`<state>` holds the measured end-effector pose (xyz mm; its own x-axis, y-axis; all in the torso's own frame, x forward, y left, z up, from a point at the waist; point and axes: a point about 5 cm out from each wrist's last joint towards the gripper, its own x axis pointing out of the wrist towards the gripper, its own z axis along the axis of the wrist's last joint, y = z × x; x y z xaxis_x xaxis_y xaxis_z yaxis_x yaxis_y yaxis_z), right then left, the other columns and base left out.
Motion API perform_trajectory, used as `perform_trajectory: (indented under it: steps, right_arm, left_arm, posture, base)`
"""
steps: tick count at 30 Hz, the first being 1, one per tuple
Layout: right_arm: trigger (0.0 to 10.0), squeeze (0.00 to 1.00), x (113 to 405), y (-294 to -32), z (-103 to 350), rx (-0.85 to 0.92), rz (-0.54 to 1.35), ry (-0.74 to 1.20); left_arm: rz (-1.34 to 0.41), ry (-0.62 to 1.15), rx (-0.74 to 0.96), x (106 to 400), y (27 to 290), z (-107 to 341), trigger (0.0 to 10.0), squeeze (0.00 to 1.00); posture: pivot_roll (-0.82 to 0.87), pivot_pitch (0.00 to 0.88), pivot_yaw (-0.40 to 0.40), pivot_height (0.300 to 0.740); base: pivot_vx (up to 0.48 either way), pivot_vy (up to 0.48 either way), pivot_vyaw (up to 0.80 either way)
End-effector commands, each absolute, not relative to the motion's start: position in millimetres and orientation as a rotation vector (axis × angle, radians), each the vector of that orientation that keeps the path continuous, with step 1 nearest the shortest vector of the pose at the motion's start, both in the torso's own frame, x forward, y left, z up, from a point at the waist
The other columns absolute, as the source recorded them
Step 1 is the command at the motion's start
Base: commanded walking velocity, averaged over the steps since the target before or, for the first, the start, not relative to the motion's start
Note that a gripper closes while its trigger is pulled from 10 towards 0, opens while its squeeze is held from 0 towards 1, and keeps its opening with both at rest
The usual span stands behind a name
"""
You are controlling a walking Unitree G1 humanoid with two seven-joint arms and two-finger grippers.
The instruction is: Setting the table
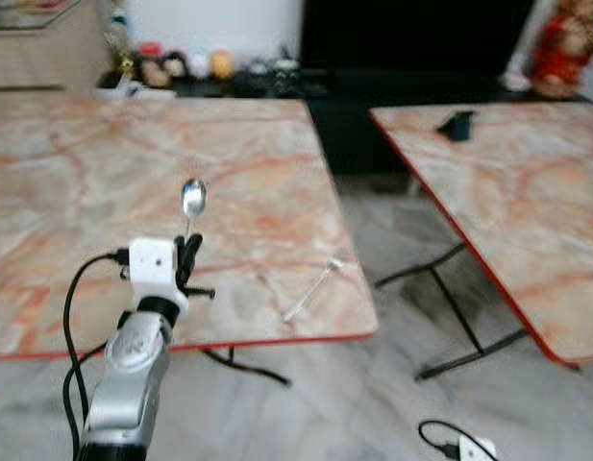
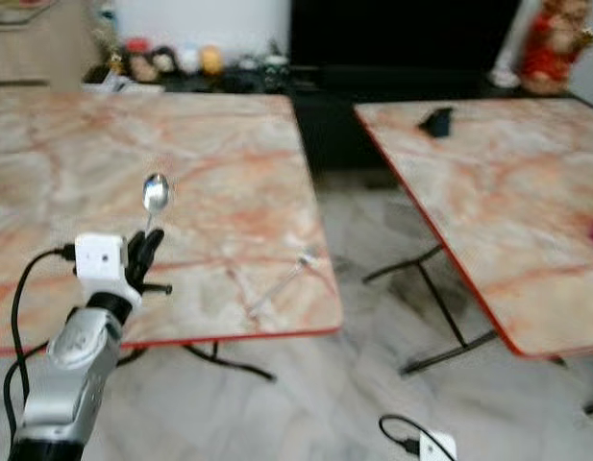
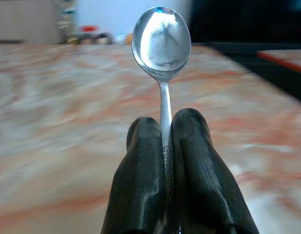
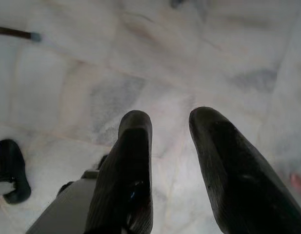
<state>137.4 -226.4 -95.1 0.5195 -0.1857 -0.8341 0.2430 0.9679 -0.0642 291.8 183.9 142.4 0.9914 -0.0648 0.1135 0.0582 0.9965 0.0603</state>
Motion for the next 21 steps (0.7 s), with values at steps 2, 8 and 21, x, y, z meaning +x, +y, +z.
perform_trajectory:
  steps: [2,8,21]
  right_arm:
    - [10.0,0.00,134.0,-226.7,-96.1,0.094,-0.285,0.990]
    - [10.0,0.00,134.3,-227.1,-96.0,0.093,-0.289,0.991]
    - [10.0,0.00,134.9,-228.3,-95.5,0.086,-0.285,0.991]
  left_arm:
    - [-0.081,-0.115,0.075,292.5,179.4,141.4,10.0,0.00]
    - [-0.079,-0.106,0.078,292.8,179.2,139.2,10.0,0.00]
    - [-0.071,-0.118,0.099,288.8,179.5,139.0,10.0,0.00]
  posture:
    - [0.09,0.000,-0.102,0.740]
    - [0.10,0.000,-0.105,0.740]
    - [0.10,0.000,-0.112,0.740]
  base:
    - [0.000,0.000,0.00]
    - [0.000,0.000,0.00]
    - [0.000,-0.043,0.00]
